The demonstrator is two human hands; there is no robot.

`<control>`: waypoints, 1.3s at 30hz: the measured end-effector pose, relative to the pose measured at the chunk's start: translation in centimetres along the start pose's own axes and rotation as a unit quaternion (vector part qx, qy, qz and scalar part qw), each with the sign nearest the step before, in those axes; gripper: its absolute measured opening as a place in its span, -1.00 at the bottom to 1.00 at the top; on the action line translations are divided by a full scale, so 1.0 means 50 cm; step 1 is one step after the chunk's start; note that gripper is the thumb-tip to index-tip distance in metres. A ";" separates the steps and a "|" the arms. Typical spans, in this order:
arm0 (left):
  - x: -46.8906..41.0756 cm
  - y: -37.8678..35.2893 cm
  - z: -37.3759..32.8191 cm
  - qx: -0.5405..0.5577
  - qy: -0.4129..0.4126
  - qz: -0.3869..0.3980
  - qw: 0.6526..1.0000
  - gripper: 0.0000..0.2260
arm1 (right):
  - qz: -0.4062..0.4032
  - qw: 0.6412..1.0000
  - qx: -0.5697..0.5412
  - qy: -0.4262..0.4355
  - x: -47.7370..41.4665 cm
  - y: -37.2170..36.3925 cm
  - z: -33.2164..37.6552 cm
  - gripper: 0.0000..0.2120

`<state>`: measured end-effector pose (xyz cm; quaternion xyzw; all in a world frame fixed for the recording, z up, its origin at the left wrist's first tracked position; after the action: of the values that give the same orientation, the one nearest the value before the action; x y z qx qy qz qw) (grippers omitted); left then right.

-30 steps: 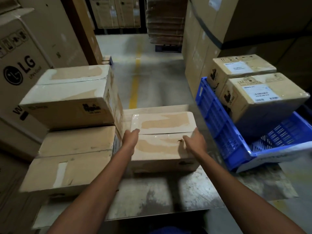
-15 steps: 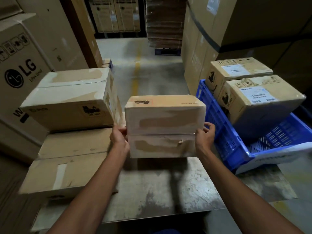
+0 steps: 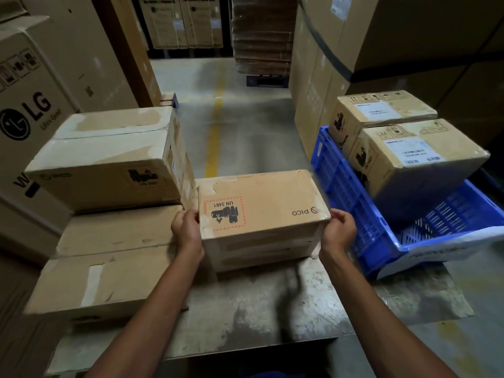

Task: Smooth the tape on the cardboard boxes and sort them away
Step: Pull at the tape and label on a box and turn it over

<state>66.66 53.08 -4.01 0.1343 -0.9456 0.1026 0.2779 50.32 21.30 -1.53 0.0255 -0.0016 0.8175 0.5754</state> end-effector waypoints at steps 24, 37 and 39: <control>0.127 -0.143 -0.047 -0.595 -0.400 0.021 0.697 -0.65 | 0.382 0.626 0.460 0.501 0.176 -0.259 0.069 -0.53; 0.120 -0.215 -0.016 -0.679 -0.341 0.041 0.649 -0.55 | 0.477 0.596 0.485 0.426 0.092 -0.262 0.073 -0.31; 0.132 -0.244 -0.002 -0.662 -0.371 0.076 0.647 -0.56 | 0.467 0.604 0.510 0.395 0.060 -0.242 0.056 -0.24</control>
<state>65.16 40.29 1.19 -0.1306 -0.7929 -0.5884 -0.0895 60.78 28.12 1.05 -0.0149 0.6320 0.7735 -0.0463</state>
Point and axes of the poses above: each hand's wrist, its own x-axis away from the middle knuckle, its own y-axis out of the back of the hand, z = x × y, the point moved 6 cm from there along -x, towards the middle knuckle, and after that the axes turned 13 degrees about y, right-handed, at the moved point
